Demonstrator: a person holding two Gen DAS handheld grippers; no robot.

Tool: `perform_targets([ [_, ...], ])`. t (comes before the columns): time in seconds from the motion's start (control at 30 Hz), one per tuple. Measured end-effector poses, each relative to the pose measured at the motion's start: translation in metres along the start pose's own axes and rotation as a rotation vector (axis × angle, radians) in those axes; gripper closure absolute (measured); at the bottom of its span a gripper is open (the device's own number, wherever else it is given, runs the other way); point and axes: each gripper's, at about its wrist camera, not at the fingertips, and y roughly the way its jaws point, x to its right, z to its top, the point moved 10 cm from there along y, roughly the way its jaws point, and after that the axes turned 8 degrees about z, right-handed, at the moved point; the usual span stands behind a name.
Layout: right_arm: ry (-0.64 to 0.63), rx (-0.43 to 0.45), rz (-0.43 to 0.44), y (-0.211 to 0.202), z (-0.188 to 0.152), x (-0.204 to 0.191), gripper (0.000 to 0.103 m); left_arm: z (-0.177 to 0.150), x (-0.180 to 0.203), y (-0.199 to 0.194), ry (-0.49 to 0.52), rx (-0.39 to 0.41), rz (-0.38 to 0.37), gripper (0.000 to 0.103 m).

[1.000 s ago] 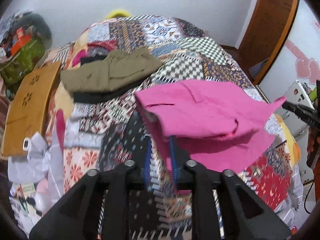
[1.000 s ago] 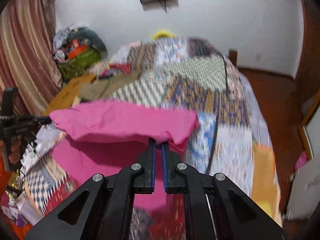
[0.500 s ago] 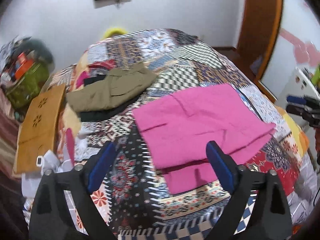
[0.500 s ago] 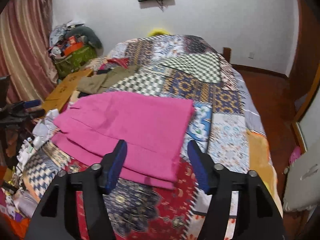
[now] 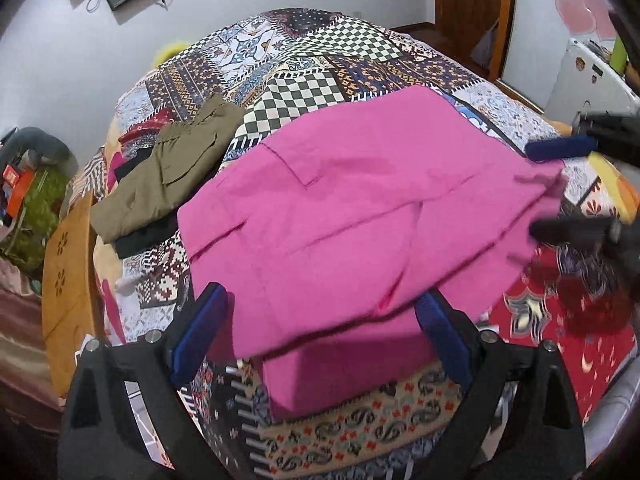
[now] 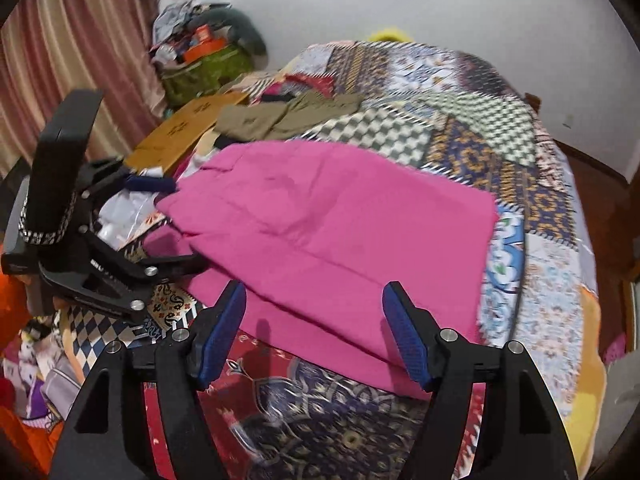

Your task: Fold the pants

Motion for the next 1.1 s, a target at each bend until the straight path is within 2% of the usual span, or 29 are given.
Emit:
perform_targets([
  [0.13,-0.033,-0.036,0.013,0.021,0.0,-0.007,0.036,0.015,-0.006,-0.001,-0.051,0.007,-0.045,0.008],
  [0.27,-0.061,-0.019,0.014,0.034,0.008,-0.009,0.038,0.025,-0.009,-0.006,-0.076,0.019,-0.084,0.009],
  [0.33,-0.059,-0.002,0.021,0.035,0.013,-0.008,0.054,0.024,-0.004,-0.008,-0.071,0.019,-0.118,0.009],
  [0.4,-0.05,0.002,0.024,0.035,0.017,-0.007,0.081,0.021,0.004,-0.009,-0.068,0.016,-0.169,0.011],
  [0.43,-0.044,0.01,0.028,0.034,0.019,-0.007,0.086,0.018,0.008,-0.008,-0.058,0.014,-0.176,0.017],
  [0.47,-0.038,0.025,0.032,0.031,0.022,-0.007,0.09,0.016,0.01,-0.008,-0.049,0.012,-0.165,0.029],
  [0.5,-0.033,0.043,0.036,0.027,0.024,-0.007,0.094,0.014,0.011,-0.005,-0.034,0.008,-0.137,0.036],
  [0.57,-0.035,0.063,0.045,0.021,0.028,-0.01,0.095,0.012,0.011,-0.002,-0.023,0.005,-0.096,0.068],
  [0.67,-0.068,0.076,0.039,0.012,0.028,-0.016,0.096,0.011,0.012,-0.008,-0.026,0.018,-0.106,0.08],
  [0.83,-0.117,0.076,0.016,-0.001,0.018,-0.021,0.096,0.009,0.015,-0.032,-0.038,0.057,-0.147,0.083],
  [1.0,-0.09,0.067,0.016,-0.007,0.005,-0.015,0.096,-0.003,0.031,-0.035,-0.022,0.043,-0.169,0.083],
  [1.1,-0.059,0.026,0.021,-0.005,-0.006,-0.011,0.096,-0.013,0.037,-0.03,-0.022,-0.002,-0.174,0.08],
])
